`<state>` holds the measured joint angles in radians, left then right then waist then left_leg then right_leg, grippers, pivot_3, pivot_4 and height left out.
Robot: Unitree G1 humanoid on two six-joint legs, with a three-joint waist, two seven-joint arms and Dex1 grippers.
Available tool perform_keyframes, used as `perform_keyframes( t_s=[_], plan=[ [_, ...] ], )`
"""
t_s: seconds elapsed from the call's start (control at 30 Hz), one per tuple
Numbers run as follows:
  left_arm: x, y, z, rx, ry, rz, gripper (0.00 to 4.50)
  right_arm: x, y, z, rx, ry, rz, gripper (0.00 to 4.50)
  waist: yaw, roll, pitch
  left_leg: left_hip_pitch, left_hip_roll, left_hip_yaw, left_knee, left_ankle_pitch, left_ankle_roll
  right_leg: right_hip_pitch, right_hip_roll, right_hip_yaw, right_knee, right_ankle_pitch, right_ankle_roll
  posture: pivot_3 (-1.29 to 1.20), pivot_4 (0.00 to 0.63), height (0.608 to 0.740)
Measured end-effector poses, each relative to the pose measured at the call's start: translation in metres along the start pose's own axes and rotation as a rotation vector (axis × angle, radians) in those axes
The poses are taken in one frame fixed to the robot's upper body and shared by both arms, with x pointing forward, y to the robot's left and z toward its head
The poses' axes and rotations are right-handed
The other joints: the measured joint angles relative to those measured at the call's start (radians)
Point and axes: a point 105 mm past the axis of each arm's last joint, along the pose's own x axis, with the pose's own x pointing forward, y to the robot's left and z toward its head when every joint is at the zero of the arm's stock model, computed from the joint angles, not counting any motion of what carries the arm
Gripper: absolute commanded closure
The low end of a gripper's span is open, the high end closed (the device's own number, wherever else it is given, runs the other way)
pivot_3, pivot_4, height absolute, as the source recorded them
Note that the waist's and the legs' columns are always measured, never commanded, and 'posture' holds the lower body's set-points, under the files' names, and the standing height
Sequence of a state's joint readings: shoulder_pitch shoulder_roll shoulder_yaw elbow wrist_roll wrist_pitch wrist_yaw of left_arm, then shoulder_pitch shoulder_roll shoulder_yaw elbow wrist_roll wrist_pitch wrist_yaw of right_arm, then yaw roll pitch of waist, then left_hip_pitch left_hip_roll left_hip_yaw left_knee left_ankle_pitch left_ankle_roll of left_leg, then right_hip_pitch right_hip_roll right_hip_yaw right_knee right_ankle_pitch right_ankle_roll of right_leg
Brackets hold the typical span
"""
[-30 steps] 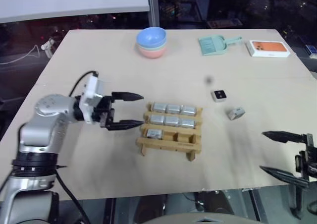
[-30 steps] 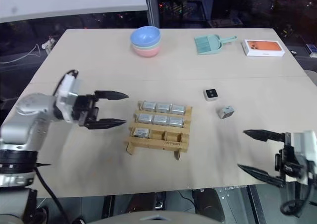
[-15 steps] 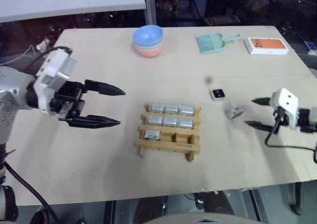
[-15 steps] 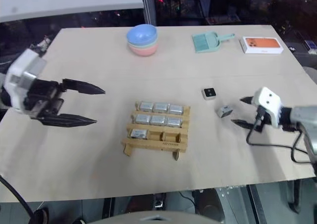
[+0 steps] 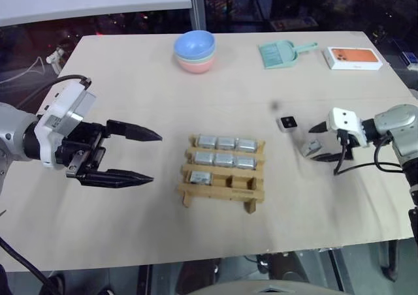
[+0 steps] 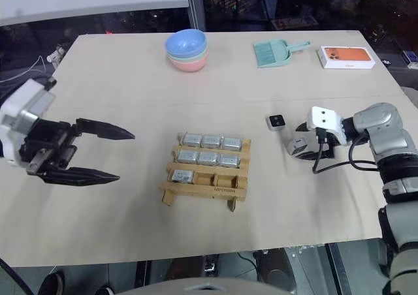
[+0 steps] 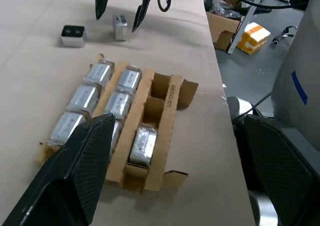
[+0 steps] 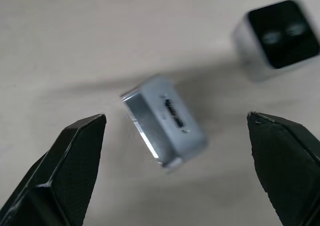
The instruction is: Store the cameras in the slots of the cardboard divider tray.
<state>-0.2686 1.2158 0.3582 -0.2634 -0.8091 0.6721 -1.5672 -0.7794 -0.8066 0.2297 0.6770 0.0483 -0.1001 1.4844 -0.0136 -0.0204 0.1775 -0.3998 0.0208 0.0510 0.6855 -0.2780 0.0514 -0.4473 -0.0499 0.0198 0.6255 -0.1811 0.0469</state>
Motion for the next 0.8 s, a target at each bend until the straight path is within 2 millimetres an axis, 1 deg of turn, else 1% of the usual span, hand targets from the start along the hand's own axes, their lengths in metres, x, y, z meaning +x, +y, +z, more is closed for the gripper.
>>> perform_keyframes(
  t_s=[0.07,0.1,0.13,0.2,0.23,0.27,0.43,0.53,0.57,0.63,0.7,0.8],
  plan=[
    [-0.002,0.000,0.002,0.014,-0.004,0.008,0.22,-0.001,0.000,-0.001,0.001,0.001,0.006,1.24,-0.001,0.000,0.000,0.000,0.000,0.000,0.000,0.000,0.000,0.000,0.000,0.000,0.000,0.000,0.000,0.00,0.150,0.740],
    [-0.003,0.000,0.004,0.030,-0.012,0.015,0.22,-0.002,-0.001,0.000,0.000,0.000,0.009,1.88,-0.001,0.000,0.000,0.000,0.000,0.000,0.000,0.000,0.000,0.000,0.000,0.000,0.000,0.000,0.000,0.00,0.150,0.740],
    [-0.003,0.000,0.004,0.034,-0.013,0.016,0.22,-0.002,0.000,-0.001,0.001,0.000,0.010,2.26,-0.002,0.000,0.000,0.000,0.000,0.000,0.000,0.000,0.000,0.000,0.000,0.000,0.000,0.000,0.000,0.00,0.150,0.740],
    [-0.003,0.000,0.004,0.035,-0.019,0.015,0.22,-0.002,0.000,-0.001,0.002,0.000,0.017,3.35,-0.002,0.000,0.000,0.000,0.000,0.000,0.000,0.000,0.000,0.000,0.000,0.000,0.001,0.000,0.000,0.00,0.150,0.740],
    [-0.003,0.000,0.004,0.036,-0.019,0.015,0.22,-0.002,0.000,-0.001,0.001,-0.001,0.018,3.69,-0.002,0.000,0.000,0.000,0.000,0.000,0.000,0.000,0.000,0.000,0.000,0.000,0.001,0.000,0.000,0.00,0.150,0.740],
    [-0.003,0.000,0.004,0.040,-0.019,0.016,0.22,-0.002,0.000,-0.001,0.001,-0.002,0.018,3.92,-0.002,0.000,0.000,0.001,0.000,0.000,0.000,0.000,0.000,0.000,0.000,0.000,0.001,0.000,0.000,0.00,0.150,0.740],
    [-0.001,0.001,0.003,0.056,-0.028,0.014,0.22,-0.002,0.001,0.000,0.001,-0.006,0.024,3.91,-0.001,0.000,0.000,0.000,0.000,0.000,0.000,0.000,0.000,0.000,0.000,0.000,0.001,0.001,0.001,0.00,0.150,0.740],
    [-0.001,0.002,0.001,0.053,-0.028,0.012,0.22,-0.003,0.001,0.007,-0.005,-0.028,0.021,3.91,-0.001,0.000,0.000,0.001,0.000,0.000,0.000,0.000,0.000,0.000,0.000,0.000,0.001,0.001,0.001,0.00,0.150,0.740],
    [0.000,0.003,0.000,0.053,-0.025,0.014,0.22,-0.003,0.001,0.013,-0.014,-0.045,0.020,3.91,-0.001,0.000,0.000,0.001,0.000,0.000,0.000,0.000,0.000,0.000,0.000,0.000,0.001,0.001,0.001,0.00,0.150,0.740],
    [0.001,0.005,-0.003,0.047,-0.025,0.016,0.22,-0.002,0.001,0.031,-0.028,-0.101,0.018,3.91,-0.003,0.001,0.000,0.001,0.000,0.000,0.000,0.000,0.000,0.000,0.000,0.000,0.001,0.001,0.001,0.00,0.150,0.740],
    [0.002,0.007,-0.006,0.038,-0.035,0.021,0.22,0.001,0.003,0.060,-0.049,-0.182,0.021,3.91,-0.004,0.001,0.000,0.001,0.001,-0.001,0.000,0.000,0.000,0.000,0.001,0.001,0.002,0.002,0.003,0.00,0.150,0.740],
    [0.002,0.010,-0.007,0.039,-0.053,0.040,0.22,0.007,0.016,0.094,-0.029,-0.288,0.051,3.91,0.001,0.001,0.000,0.000,0.001,-0.002,0.000,0.000,0.000,0.000,0.001,0.000,0.001,0.002,0.003,0.00,0.150,0.740]
  ],
)
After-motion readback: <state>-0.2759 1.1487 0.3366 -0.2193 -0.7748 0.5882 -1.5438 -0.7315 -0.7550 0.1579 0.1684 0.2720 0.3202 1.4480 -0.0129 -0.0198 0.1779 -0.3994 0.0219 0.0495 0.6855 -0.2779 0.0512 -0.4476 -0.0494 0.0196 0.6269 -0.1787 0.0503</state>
